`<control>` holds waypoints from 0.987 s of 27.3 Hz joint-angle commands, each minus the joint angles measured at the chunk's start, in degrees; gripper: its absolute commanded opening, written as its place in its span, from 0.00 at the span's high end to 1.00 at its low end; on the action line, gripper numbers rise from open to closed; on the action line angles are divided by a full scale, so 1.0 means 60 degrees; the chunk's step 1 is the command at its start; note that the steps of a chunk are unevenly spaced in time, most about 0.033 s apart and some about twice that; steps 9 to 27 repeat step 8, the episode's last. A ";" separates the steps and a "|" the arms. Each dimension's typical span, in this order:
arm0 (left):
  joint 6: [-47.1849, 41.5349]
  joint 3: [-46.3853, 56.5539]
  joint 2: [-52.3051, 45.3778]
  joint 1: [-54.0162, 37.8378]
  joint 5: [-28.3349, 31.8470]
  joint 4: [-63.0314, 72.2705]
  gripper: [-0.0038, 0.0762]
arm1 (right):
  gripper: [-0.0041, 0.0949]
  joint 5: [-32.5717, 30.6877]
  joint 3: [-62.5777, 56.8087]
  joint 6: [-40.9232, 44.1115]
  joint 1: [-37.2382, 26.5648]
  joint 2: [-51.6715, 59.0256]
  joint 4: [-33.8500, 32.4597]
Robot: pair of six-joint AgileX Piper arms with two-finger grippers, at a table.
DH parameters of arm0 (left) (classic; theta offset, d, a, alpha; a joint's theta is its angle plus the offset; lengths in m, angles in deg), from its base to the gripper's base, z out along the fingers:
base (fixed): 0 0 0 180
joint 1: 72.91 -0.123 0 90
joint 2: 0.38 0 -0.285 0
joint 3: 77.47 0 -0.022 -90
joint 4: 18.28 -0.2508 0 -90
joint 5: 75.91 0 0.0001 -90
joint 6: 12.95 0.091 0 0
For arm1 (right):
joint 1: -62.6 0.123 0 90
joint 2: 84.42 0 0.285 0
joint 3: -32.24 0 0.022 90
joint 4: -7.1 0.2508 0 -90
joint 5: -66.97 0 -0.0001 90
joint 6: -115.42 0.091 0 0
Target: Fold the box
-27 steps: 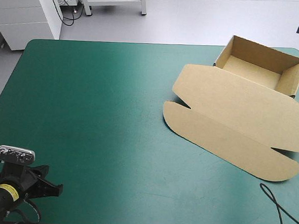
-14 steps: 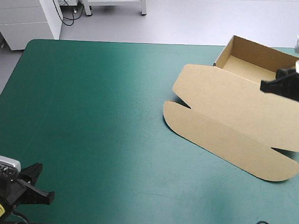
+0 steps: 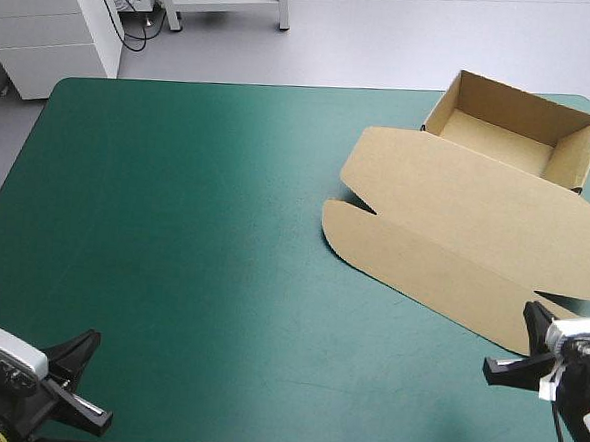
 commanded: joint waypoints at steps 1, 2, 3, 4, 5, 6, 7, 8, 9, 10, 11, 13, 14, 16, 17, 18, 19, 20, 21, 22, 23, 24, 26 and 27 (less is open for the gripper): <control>0.0195 0.0201 0.0107 -0.0003 0.0905 0.0165 0.96 | 0.96 0.0787 -0.0567 -0.0098 0.0006 0.0717 0.0188; 0.0210 0.0286 0.0068 -0.0003 0.1028 0.0165 0.96 | 0.96 0.0787 -0.0792 -0.0098 0.0006 0.0950 0.0188; 0.0218 0.0378 -0.0014 -0.0003 0.1145 0.0165 0.96 | 0.96 0.0748 -0.1003 -0.0098 0.0006 0.1165 0.0188; 0.0218 0.0418 -0.0114 -0.0003 0.1214 0.0165 0.96 | 0.96 0.0748 -0.1203 -0.0098 0.0006 0.1365 0.0210; 0.0218 0.0472 -0.0216 -0.0003 0.1304 0.0165 0.96 | 0.96 0.0748 -0.1400 -0.0098 0.0006 0.1535 0.0233; 0.0218 0.0566 -0.0463 -0.0003 0.1321 0.0165 0.96 | 0.96 0.0748 -0.1727 -0.0098 0.0006 0.1791 0.0233; 0.0218 0.0635 -0.0614 -0.0003 0.1300 0.0165 0.96 | 0.96 0.0748 -0.1880 -0.0098 0.0006 0.1904 0.0233; 0.0115 0.0786 -0.0926 -0.0003 0.1403 0.0165 0.96 | 0.96 0.0943 -0.1955 -0.0098 0.0006 0.2049 0.0257; 0.0115 0.0786 -0.0926 -0.0003 0.1403 0.0165 0.96 | 0.96 0.0943 -0.1955 -0.0098 0.0006 0.2049 0.0257; 0.0115 0.0786 -0.0926 -0.0003 0.1403 0.0165 0.96 | 0.96 0.0943 -0.1955 -0.0098 0.0006 0.2049 0.0257; 0.0115 0.0786 -0.0926 -0.0003 0.1403 0.0165 0.96 | 0.96 0.0943 -0.1955 -0.0098 0.0006 0.2049 0.0257; 0.0115 0.0786 -0.0926 -0.0003 0.1403 0.0165 0.96 | 0.96 0.0943 -0.1955 -0.0098 0.0006 0.2049 0.0257; 0.0115 0.0786 -0.0926 -0.0003 0.1403 0.0165 0.96 | 0.96 0.0943 -0.1955 -0.0098 0.0006 0.2049 0.0257; 0.0115 0.0786 -0.0926 -0.0003 0.1403 0.0165 0.96 | 0.96 0.0943 -0.1955 -0.0098 0.0006 0.2049 0.0257; 0.0115 0.0786 -0.0926 -0.0003 0.1403 0.0165 0.96 | 0.96 0.0943 -0.1955 -0.0098 0.0006 0.2049 0.0257; 0.0115 0.0786 -0.0926 -0.0003 0.1403 0.0165 0.96 | 0.96 0.0943 -0.1955 -0.0098 0.0006 0.2049 0.0257; 0.0115 0.0786 -0.0926 -0.0003 0.1403 0.0165 0.96 | 0.96 0.0943 -0.1955 -0.0098 0.0006 0.2049 0.0257; 0.0115 0.0786 -0.0926 -0.0003 0.1403 0.0165 0.96 | 0.96 0.0943 -0.1955 -0.0098 0.0006 0.2049 0.0257; 0.0115 0.0786 -0.0926 -0.0003 0.1403 0.0165 0.96 | 0.96 0.0943 -0.1955 -0.0098 0.0006 0.2049 0.0257; 0.0115 0.0786 -0.0926 -0.0003 0.1403 0.0165 0.96 | 0.96 0.0943 -0.1955 -0.0098 0.0006 0.2049 0.0257; 0.0115 0.0786 -0.0926 -0.0003 0.1403 0.0165 0.96 | 0.96 0.0943 -0.1955 -0.0098 0.0006 0.2049 0.0257; 0.0115 0.0786 -0.0926 -0.0003 0.1403 0.0165 0.96 | 0.96 0.0943 -0.1955 -0.0098 0.0006 0.2049 0.0257; 0.0115 0.0786 -0.0926 -0.0003 0.1403 0.0165 0.96 | 0.96 0.0943 -0.1955 -0.0098 0.0006 0.2049 0.0257; 0.0115 0.0786 -0.0926 -0.0003 0.1403 0.0165 0.96 | 0.96 0.0943 -0.1955 -0.0098 0.0006 0.2049 0.0257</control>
